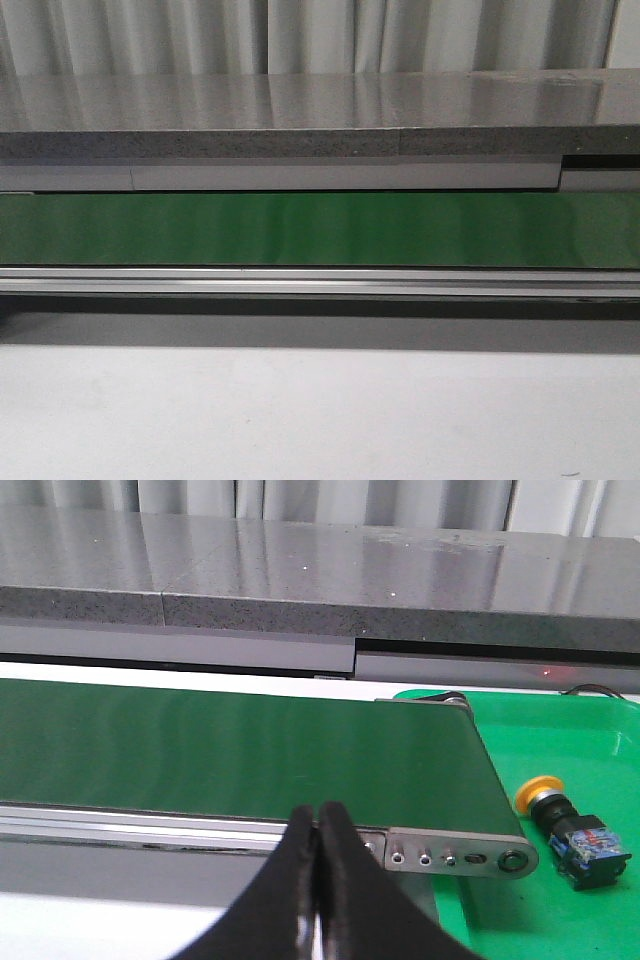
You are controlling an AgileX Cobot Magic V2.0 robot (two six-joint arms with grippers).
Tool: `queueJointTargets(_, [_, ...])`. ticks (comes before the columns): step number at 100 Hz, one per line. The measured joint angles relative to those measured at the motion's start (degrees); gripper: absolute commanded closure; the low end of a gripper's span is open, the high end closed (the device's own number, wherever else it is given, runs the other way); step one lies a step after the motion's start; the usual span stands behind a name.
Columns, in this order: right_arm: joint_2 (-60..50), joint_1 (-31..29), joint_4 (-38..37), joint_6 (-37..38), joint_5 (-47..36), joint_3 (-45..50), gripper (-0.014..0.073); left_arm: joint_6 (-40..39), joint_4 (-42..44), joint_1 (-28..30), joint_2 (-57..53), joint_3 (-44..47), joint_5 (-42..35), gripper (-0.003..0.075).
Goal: Move button from right to left
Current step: 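Move the right gripper over the green tray toward the yellow button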
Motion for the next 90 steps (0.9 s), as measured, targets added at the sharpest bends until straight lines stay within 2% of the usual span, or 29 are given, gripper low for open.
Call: queueJointTargets(90, [0.0,0.0,0.09,0.0,-1.46,0.0,0.0659,0.0,0.0,0.0,0.0,0.0,0.0,0.074])
